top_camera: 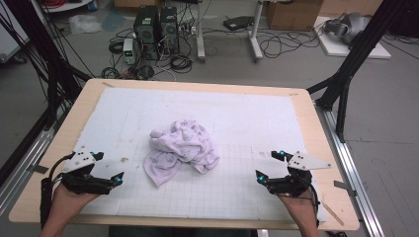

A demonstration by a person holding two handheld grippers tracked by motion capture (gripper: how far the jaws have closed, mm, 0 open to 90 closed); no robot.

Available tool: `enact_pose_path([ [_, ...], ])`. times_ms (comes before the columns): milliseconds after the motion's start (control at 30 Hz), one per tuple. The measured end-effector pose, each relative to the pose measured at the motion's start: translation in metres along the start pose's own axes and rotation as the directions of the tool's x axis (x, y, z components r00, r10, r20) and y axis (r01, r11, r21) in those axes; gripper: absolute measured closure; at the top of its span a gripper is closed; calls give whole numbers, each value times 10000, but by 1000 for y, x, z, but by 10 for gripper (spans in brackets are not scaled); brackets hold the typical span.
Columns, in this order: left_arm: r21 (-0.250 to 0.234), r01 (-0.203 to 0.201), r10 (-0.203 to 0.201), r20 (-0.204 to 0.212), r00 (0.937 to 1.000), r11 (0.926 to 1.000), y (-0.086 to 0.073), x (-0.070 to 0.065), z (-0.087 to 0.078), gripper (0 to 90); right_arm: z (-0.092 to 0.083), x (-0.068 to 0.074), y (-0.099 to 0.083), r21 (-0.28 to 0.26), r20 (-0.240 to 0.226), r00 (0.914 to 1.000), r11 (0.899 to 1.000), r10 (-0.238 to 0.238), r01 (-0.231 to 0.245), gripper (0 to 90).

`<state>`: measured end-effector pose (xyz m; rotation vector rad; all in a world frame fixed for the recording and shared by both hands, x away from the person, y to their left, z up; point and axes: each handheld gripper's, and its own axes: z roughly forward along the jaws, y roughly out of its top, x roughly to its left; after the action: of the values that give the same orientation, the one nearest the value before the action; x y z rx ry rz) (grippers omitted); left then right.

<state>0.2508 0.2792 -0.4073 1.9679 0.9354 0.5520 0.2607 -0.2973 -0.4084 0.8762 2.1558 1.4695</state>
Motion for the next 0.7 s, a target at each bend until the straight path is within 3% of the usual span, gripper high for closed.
enact_pose_path([
  [700, 52, -72, 71, 76, 9999, 10000, 0, -2, 1, 23, 3, 1, 0, 41, -154, 9999, 10000, -4, 4, 101],
])
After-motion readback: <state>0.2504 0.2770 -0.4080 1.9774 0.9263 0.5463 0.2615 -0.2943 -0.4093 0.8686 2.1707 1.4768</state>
